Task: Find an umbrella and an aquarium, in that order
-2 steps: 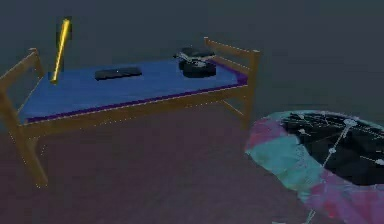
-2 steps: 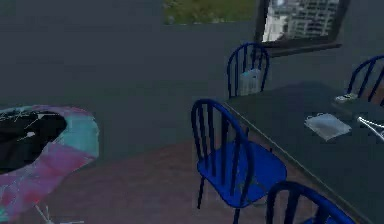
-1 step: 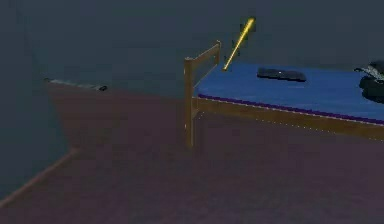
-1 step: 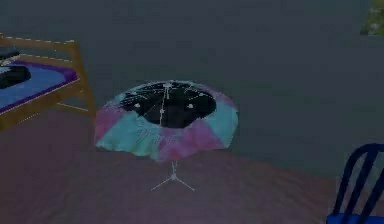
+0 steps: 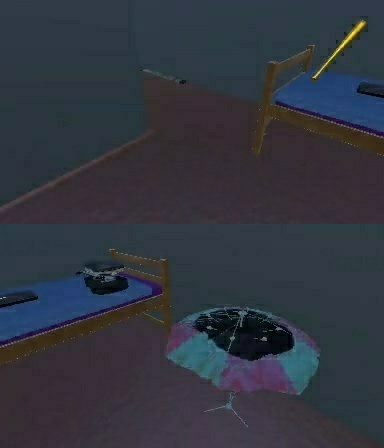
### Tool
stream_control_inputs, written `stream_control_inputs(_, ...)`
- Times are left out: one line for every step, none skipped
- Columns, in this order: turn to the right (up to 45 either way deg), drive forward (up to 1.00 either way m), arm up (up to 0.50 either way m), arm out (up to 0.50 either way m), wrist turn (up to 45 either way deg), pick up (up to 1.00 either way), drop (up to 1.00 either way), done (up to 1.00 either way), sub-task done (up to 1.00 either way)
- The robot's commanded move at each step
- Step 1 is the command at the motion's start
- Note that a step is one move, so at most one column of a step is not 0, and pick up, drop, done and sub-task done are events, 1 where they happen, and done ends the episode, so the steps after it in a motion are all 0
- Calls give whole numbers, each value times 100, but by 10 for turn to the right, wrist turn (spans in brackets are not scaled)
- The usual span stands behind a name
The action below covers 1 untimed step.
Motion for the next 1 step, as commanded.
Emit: stream_control_inputs(0, 100, 0, 0, 0, 0, 0, 0, 0)
